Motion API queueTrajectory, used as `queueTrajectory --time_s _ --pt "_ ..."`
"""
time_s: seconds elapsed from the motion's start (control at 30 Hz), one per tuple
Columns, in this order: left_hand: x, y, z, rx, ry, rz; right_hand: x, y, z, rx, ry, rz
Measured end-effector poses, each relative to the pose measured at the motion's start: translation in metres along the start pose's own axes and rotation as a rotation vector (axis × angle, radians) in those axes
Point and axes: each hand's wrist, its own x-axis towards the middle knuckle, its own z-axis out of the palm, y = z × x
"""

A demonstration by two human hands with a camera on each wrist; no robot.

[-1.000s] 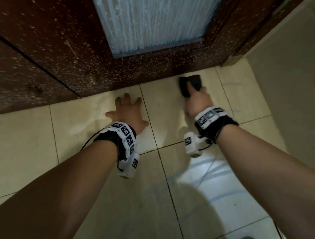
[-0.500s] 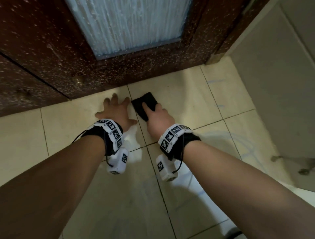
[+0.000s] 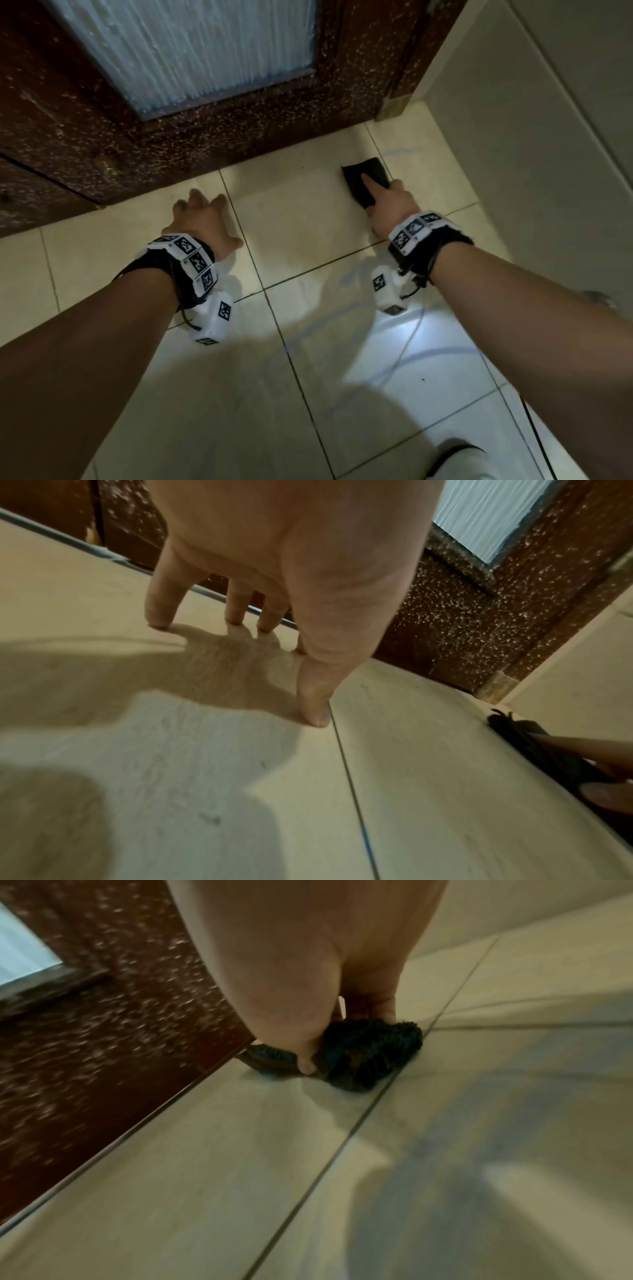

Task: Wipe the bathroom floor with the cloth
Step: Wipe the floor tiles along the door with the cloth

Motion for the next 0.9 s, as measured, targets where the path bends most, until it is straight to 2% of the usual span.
queueTrajectory --time_s 0.13,0.27,0.47,0.63,0.9 --pt "0.004 -0.003 0.003 0.016 0.003 0.003 0.007 0.047 -0.015 0.007 0.016 0.140" --pt "0.004 -0.005 0.005 0.013 0.007 -0.005 0.008 0.068 -0.021 -0.039 0.015 0.223" --pt "0.000 -0.002 0.007 0.038 0.048 -0.017 0.032 0.075 -0.032 -0.073 -0.043 0.334" --pt "0.000 -0.005 0.009 0.027 0.064 -0.025 0.055 0.072 -0.035 -0.066 0.007 0.398" --pt "-0.001 -0.001 0.004 0.035 0.030 -0.026 0.064 0.044 -0.047 -0.005 0.046 0.392"
